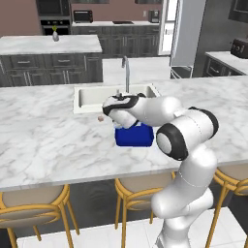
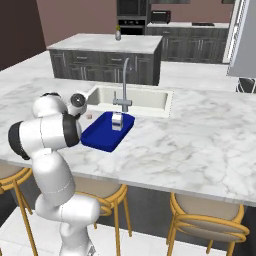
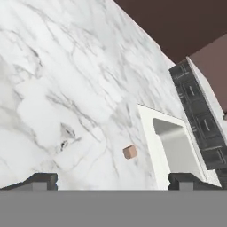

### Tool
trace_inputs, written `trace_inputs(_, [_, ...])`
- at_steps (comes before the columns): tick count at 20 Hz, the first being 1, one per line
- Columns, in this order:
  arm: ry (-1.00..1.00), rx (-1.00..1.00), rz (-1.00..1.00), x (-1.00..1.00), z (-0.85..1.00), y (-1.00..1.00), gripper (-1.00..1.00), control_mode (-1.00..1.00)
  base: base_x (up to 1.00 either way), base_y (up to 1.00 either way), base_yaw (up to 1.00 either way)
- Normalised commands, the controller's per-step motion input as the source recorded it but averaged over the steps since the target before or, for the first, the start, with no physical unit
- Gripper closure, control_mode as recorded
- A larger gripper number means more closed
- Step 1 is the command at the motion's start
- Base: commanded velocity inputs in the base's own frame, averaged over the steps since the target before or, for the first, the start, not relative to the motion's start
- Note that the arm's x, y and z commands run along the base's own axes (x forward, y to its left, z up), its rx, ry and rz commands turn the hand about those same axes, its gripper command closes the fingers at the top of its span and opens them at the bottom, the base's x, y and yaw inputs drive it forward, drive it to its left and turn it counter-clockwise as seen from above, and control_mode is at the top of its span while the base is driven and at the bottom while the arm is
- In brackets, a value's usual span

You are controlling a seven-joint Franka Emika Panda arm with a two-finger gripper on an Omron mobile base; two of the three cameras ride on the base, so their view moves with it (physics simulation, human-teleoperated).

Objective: Take out the milk from the fridge and place it on the tray on the counter. Then take the sugar cube near the tray and place it in the tray.

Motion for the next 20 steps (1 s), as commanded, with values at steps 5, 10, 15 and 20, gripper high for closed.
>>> trace_inputs(5, [0.16, -0.04, -0.20, 0.04, 0.63, 0.25, -1.00, -1.00, 0.00, 0.00, 0.00])
trace_inputs(10, [0.14, 0.00, -0.21, 0.07, 0.72, 0.30, -1.00, -1.00, 0.00, 0.00, 0.00])
trace_inputs(15, [0.07, 0.00, -0.30, 0.00, 0.95, 0.22, -1.00, -1.00, 0.00, 0.00, 0.00])
trace_inputs(20, [0.11, 0.00, -0.42, 0.00, 0.40, 0.44, -1.00, -1.00, 0.00, 0.00, 0.00])
